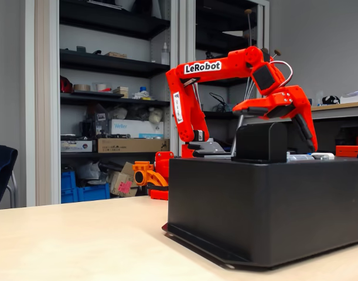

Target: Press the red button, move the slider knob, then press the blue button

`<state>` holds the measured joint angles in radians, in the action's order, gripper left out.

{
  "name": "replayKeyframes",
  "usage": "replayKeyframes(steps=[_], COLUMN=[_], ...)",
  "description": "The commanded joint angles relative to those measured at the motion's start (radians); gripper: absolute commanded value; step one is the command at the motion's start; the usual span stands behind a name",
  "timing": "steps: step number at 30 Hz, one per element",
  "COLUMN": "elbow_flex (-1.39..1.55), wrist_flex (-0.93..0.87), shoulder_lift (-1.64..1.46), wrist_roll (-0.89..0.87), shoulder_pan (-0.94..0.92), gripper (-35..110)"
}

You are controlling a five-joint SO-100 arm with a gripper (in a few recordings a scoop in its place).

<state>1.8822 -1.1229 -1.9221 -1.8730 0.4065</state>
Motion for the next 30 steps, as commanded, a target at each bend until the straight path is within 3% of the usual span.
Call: replayKeyframes(steps=[1, 10, 17, 25, 27, 30], elbow_flex=[-0.06, -0.123, -0.121, 0.006, 0.054, 0.137], wrist_flex=[-0.02, -0.058, -0.066, 0.072, 0.109, 0.163], shoulder_lift=[-0.034, -0.06, -0.124, -0.276, -0.331, -0.419], wrist_roll=[0.003, -0.009, 0.029, 0.094, 0.089, 0.087], shoulder_pan=[-0.006, -0.017, -0.043, -0.061, -0.061, -0.061], gripper=[103, 95, 53, 8, 0, 0])
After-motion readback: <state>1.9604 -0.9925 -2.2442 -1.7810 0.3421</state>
